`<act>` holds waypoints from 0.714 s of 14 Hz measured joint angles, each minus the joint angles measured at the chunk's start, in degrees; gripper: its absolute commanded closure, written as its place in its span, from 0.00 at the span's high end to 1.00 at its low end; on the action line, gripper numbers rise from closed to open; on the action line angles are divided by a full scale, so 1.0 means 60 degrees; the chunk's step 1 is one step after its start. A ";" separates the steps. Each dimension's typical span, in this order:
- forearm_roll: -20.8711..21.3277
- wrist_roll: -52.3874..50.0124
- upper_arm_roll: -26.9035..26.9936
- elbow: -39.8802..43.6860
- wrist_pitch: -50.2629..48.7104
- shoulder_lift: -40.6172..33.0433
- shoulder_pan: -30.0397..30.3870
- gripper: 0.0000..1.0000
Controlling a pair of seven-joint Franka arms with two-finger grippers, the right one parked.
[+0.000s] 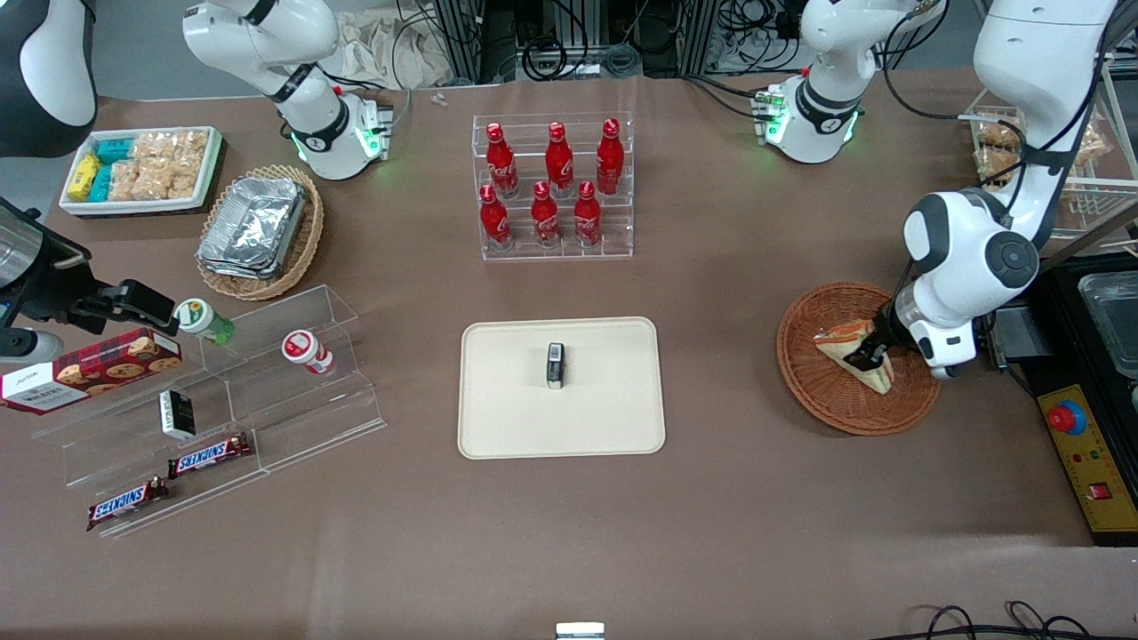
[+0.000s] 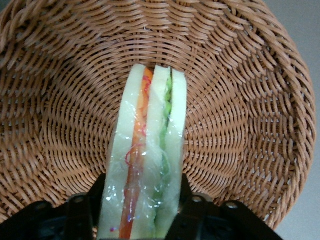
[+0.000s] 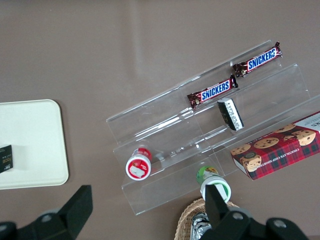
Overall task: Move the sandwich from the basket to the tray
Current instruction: 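Close the left gripper on the sandwich wrapper and lift it from the basket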
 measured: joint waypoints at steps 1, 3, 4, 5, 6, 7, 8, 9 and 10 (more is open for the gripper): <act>0.0004 0.0000 -0.0002 0.0002 0.0009 -0.0016 -0.0013 0.00; 0.0009 0.0000 -0.0012 0.0006 -0.0009 -0.0075 -0.0032 0.00; 0.0020 0.0000 -0.0021 0.0009 -0.0041 -0.0119 -0.0042 0.00; 0.0043 0.0000 -0.0030 0.0019 -0.0126 -0.0195 -0.0052 0.00; 0.0094 -0.0002 -0.0041 0.0043 -0.0301 -0.0311 -0.0055 0.00; 0.0178 -0.0043 -0.0056 0.0074 -0.0522 -0.0467 -0.0056 0.00; 0.0251 -0.0085 -0.0083 0.0111 -0.0754 -0.0661 -0.0057 0.00; 0.0351 -0.0124 -0.0122 0.0175 -0.1058 -0.0890 -0.0059 0.00; 0.0409 -0.0151 -0.0188 0.0268 -0.1425 -0.1122 -0.0061 0.00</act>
